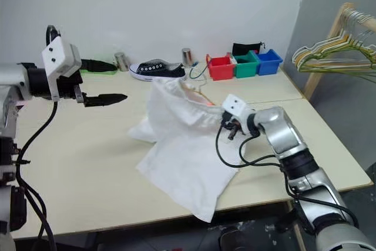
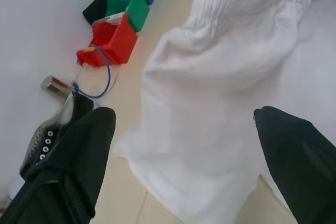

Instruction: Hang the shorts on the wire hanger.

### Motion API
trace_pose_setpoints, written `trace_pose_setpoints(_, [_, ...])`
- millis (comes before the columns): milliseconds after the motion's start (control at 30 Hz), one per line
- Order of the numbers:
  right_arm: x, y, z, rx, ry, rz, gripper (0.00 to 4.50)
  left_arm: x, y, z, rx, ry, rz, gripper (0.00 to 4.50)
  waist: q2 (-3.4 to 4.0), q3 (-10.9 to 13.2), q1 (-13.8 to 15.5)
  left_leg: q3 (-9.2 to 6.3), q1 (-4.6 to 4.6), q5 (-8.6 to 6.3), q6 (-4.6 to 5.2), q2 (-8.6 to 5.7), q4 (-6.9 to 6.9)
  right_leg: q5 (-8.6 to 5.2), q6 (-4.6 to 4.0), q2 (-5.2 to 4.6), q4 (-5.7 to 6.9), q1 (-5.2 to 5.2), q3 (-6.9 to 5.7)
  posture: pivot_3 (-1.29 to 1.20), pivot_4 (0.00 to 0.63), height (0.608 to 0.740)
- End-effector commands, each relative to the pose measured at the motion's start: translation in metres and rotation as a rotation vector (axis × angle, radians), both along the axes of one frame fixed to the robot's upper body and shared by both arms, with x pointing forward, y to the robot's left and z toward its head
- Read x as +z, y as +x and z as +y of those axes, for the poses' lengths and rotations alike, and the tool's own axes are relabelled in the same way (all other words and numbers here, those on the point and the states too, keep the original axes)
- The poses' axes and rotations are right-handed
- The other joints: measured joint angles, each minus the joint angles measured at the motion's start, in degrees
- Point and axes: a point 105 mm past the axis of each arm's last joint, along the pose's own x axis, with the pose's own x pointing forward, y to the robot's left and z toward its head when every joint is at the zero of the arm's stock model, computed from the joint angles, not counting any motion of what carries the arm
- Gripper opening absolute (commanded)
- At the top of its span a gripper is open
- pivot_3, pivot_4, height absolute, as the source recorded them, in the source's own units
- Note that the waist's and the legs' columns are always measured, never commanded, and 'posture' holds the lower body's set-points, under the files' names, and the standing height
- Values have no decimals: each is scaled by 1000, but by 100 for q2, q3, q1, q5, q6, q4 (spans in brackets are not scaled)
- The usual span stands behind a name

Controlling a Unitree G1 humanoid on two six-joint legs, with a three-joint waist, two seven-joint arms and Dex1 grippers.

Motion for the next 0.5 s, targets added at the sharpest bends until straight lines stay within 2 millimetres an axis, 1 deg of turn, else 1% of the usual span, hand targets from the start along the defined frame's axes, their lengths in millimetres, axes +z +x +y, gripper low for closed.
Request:
trace_pose_setpoints(33, [17,-14,-22,-167,61,-42,0,6,-5,-32,6,-156,-84,4477,-2,0,93,0,1,0,0,1,4,0,0,0,0,3,0,-243,35,740])
trace_pose_setpoints(67, [14,-18,-32,-254,78,-33,0,-1,-6,-47,-14,-193,-78,4477,-3,1,104,1,-1,0,0,-2,6,0,0,2,0,3,3,-274,38,740])
trace_pose_setpoints(167, [-1,-38,-77,-580,87,-23,0,-29,-16,-110,-135,-307,-10,4477,-2,-1,151,3,0,0,-1,-8,15,0,1,3,-3,18,12,-317,44,740])
trace_pose_setpoints(200, [-4,-43,-86,-653,93,-20,0,-34,-18,-123,-156,-318,-1,4477,6,-6,163,7,-2,0,-1,-9,18,2,4,4,-12,20,18,-337,45,740])
trace_pose_setpoints(233, [-5,-46,-91,-695,99,-16,0,-37,-20,-129,-164,-322,1,4477,6,-5,143,6,1,0,-1,-9,19,2,5,8,-27,44,19,-337,45,740])
trace_pose_setpoints(333, [0,-56,-121,-922,97,-69,0,-43,-28,-166,-249,-374,34,4477,10,-6,-36,24,0,0,-1,-16,23,5,10,8,-44,46,48,-391,47,740])
trace_pose_setpoints(433, [10,-64,-149,-1145,99,-139,0,-37,-31,-190,-312,-434,55,4477,18,-11,-240,27,0,0,-1,-19,23,3,5,8,-66,54,53,-400,46,740])
trace_pose_setpoints(467, [14,-67,-158,-1206,88,-175,0,-34,-31,-197,-328,-442,51,4477,18,-11,-326,25,0,0,-1,-18,21,2,5,8,-73,57,51,-444,43,740])
trace_pose_setpoints(500, [18,-69,-163,-1256,95,-198,0,-31,-31,-203,-340,-453,47,4477,20,-12,-415,25,-1,0,-1,-18,20,2,5,9,-75,55,51,-444,43,740])
